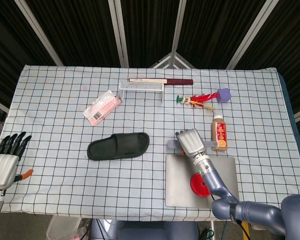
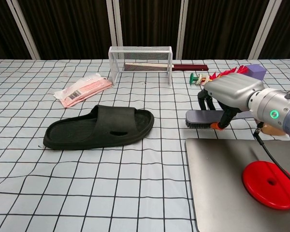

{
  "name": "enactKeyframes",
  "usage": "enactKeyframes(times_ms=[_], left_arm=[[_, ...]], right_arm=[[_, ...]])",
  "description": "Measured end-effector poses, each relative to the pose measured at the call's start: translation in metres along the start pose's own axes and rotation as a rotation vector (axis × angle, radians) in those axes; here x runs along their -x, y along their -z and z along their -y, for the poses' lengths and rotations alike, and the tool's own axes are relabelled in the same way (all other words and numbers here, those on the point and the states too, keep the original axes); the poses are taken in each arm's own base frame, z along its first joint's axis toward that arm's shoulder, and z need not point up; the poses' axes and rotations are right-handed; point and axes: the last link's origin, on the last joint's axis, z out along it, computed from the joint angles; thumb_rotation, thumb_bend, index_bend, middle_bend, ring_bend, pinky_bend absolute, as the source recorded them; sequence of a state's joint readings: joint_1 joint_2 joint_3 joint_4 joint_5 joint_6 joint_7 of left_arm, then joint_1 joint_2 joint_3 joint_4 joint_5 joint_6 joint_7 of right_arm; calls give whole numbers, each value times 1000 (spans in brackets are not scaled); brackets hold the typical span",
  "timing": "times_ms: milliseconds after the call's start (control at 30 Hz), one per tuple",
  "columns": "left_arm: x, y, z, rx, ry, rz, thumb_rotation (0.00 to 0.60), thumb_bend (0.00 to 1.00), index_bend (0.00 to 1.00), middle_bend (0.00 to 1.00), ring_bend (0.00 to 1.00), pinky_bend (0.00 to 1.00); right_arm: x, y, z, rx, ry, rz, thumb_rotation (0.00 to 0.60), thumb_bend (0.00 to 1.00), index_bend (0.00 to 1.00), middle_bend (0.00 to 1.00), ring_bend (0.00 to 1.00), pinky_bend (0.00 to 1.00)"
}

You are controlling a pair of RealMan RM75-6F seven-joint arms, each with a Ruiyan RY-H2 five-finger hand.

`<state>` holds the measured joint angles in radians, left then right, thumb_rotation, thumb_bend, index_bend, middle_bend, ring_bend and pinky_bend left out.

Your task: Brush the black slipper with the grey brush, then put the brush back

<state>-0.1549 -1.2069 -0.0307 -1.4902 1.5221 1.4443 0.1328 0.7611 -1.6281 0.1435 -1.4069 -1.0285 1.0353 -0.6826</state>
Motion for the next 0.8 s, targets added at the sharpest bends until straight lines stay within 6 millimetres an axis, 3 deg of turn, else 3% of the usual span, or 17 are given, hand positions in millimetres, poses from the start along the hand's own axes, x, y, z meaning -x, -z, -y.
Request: enactKeyframes(times_ms=[467, 633, 800], left_arm=[[5, -4, -7, 33, 1, 33, 600, 113, 0, 0, 0, 7], [8, -11, -21, 109, 6, 47, 600, 325, 0, 0, 0, 7], [13, -17, -35, 181, -16, 74, 600, 422, 0, 0, 0, 7]], right_arm=[[-23, 21, 8, -64, -26, -73, 600, 575, 813, 758, 591, 657], [-37, 30, 13, -76, -22, -91, 600, 579, 813, 758, 591, 668], [-54, 25, 21, -65, -70, -98, 600, 581, 813, 758, 591, 668]])
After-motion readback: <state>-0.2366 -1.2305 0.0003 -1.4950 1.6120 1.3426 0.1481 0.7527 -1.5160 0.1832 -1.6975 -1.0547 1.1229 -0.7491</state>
